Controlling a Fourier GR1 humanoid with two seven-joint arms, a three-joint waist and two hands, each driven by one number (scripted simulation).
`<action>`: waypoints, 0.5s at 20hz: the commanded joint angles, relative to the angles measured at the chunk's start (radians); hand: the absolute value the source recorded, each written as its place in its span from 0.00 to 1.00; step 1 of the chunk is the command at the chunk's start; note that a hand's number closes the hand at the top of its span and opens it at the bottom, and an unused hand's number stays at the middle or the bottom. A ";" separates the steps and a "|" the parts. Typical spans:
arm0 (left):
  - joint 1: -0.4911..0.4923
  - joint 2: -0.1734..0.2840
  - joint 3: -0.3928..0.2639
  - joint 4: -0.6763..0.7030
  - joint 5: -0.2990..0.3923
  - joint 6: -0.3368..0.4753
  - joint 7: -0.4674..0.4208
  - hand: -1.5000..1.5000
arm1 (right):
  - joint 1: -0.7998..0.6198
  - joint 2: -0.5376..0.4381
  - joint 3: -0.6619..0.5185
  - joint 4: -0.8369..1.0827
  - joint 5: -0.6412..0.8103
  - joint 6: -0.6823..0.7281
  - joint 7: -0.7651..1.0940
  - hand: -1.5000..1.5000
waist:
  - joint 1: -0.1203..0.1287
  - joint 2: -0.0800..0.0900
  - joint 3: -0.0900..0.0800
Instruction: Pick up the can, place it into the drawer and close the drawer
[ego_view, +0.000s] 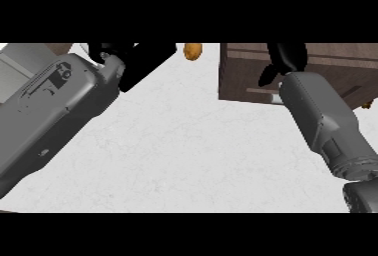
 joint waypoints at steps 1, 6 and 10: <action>0.028 -0.005 -0.010 -0.045 -0.009 0.007 0.005 0.00 | -0.095 -0.005 -0.037 0.001 -0.037 0.029 -0.016 0.00 | 0.021 -0.007 -0.007; 0.032 0.000 -0.005 -0.030 -0.024 0.010 -0.011 0.00 | -0.115 0.048 -0.202 0.002 -0.231 0.137 -0.167 0.00 | 0.017 -0.002 -0.003; 0.056 0.009 -0.002 -0.044 -0.017 0.000 -0.003 0.00 | -0.116 0.057 -0.341 0.000 -0.375 0.205 -0.240 0.00 | 0.019 -0.002 -0.002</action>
